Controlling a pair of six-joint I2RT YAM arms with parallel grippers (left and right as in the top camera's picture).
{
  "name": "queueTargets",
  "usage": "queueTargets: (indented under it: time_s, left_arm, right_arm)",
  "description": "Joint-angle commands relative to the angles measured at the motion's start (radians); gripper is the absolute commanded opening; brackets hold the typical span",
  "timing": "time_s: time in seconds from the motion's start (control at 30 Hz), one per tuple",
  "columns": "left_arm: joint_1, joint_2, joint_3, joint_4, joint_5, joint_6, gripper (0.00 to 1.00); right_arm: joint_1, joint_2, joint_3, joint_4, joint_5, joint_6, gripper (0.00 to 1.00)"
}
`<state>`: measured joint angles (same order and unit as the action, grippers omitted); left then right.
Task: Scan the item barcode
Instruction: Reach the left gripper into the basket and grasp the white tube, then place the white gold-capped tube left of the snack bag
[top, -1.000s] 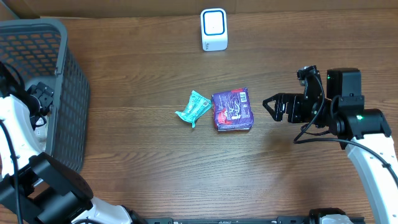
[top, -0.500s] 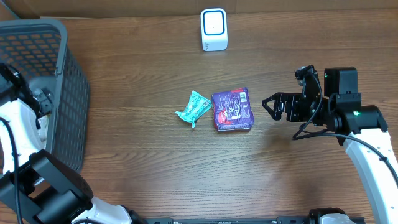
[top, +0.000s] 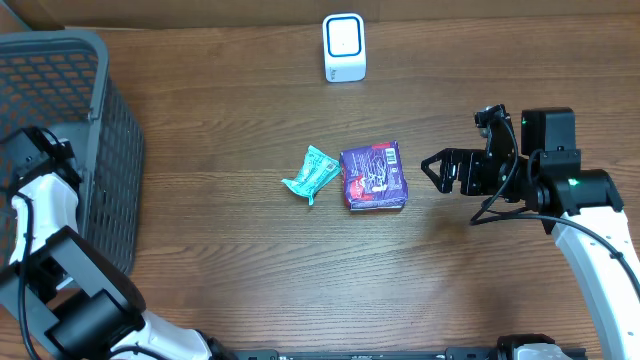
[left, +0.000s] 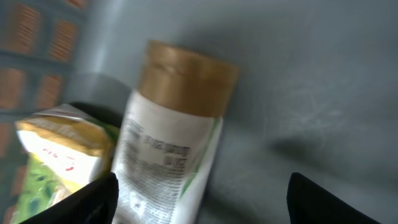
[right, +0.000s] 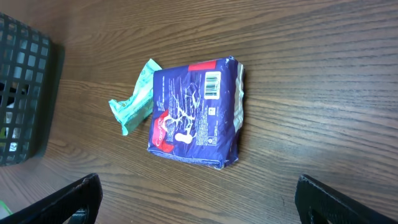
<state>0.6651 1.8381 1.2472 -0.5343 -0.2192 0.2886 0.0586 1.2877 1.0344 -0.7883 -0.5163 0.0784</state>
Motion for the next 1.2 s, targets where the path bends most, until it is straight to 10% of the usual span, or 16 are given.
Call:
queueTargets:
  time_s: [0.0,0.27,0.43,0.53,1.17]
  left_arm:
    - [0.02,0.029,-0.017,0.011,-0.028,0.026,0.77]
    - [0.09,0.071,-0.024,0.011,-0.016,0.026,0.73]
    - [0.095,0.08,-0.024,0.017,0.01,0.026,0.43]
    - [0.093,0.081,-0.023,0.021,0.021,0.024,0.04]
    - [-0.022,-0.093,0.435,-0.221,0.073,-0.149,0.04]
  right_arm:
    - [-0.006,0.005,0.016,-0.003,0.003,-0.001,1.0]
    - [-0.006,0.005,0.016,-0.006,0.003,-0.001,1.0]
    - [-0.006,0.005,0.016,-0.003,0.003,-0.001,1.0]
    - [-0.006,0.005,0.016,0.0,0.003,-0.001,1.0]
    - [-0.006,0.005,0.016,0.001,0.011,-0.001,1.0]
